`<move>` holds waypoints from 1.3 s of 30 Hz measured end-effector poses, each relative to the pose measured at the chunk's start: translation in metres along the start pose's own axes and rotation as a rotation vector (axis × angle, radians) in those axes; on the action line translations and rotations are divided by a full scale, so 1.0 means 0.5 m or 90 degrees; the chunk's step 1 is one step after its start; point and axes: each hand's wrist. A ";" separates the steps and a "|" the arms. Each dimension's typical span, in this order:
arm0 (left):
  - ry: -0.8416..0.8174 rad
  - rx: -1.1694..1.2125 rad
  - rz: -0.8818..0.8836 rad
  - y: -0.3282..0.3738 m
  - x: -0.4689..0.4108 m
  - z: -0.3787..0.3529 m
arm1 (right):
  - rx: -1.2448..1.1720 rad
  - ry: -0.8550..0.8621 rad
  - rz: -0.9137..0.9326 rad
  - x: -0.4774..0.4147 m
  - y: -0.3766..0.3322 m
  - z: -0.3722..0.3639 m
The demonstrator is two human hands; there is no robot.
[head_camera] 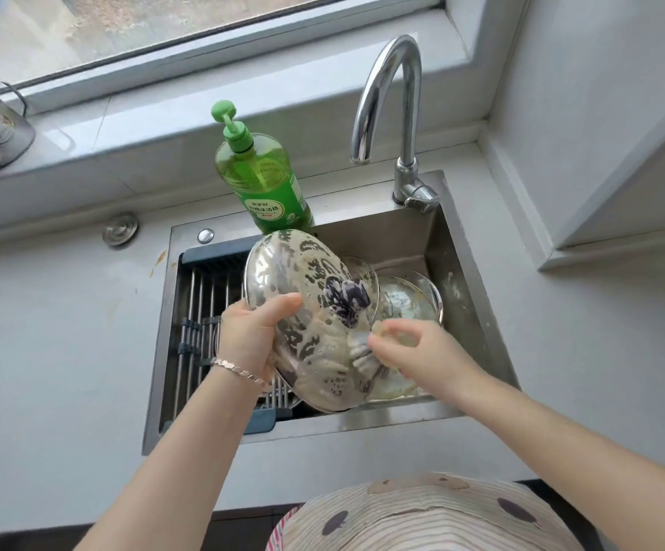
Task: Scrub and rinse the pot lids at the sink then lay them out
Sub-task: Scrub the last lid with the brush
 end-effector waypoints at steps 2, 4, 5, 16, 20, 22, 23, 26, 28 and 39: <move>-0.003 0.002 0.013 -0.004 0.005 -0.012 | 0.125 0.170 0.062 -0.005 -0.025 0.023; -0.010 0.001 0.015 -0.007 0.012 -0.019 | 0.253 0.228 0.097 -0.011 -0.044 0.033; -0.020 -0.002 0.008 -0.007 0.013 -0.022 | 0.333 0.221 0.115 -0.016 -0.046 0.031; -0.129 -0.093 -0.098 0.006 0.037 -0.014 | -0.172 -0.013 -0.158 -0.088 -0.028 0.048; -0.119 0.011 -0.043 0.000 0.037 -0.005 | -0.240 0.138 -0.071 -0.053 -0.010 0.011; -0.111 0.005 -0.046 -0.002 0.039 -0.012 | -0.011 0.263 0.081 -0.038 -0.018 -0.001; -0.107 -0.025 -0.062 -0.003 0.041 -0.019 | 0.155 0.278 0.119 -0.031 -0.030 -0.003; -0.105 -0.134 -0.112 -0.003 0.050 -0.042 | 0.486 0.251 0.133 -0.038 -0.054 -0.007; -0.101 -0.148 -0.109 -0.006 0.050 -0.046 | 0.388 0.189 0.057 -0.063 -0.059 0.007; -0.079 -0.058 -0.034 -0.015 0.039 -0.038 | 0.149 0.255 0.059 -0.043 -0.002 -0.012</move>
Point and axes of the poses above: each hand's wrist, its own x-axis away from the middle knuckle, its own z-axis out of the back of the hand, y = z × x, and after that the axes turned 5 degrees about -x, right-handed
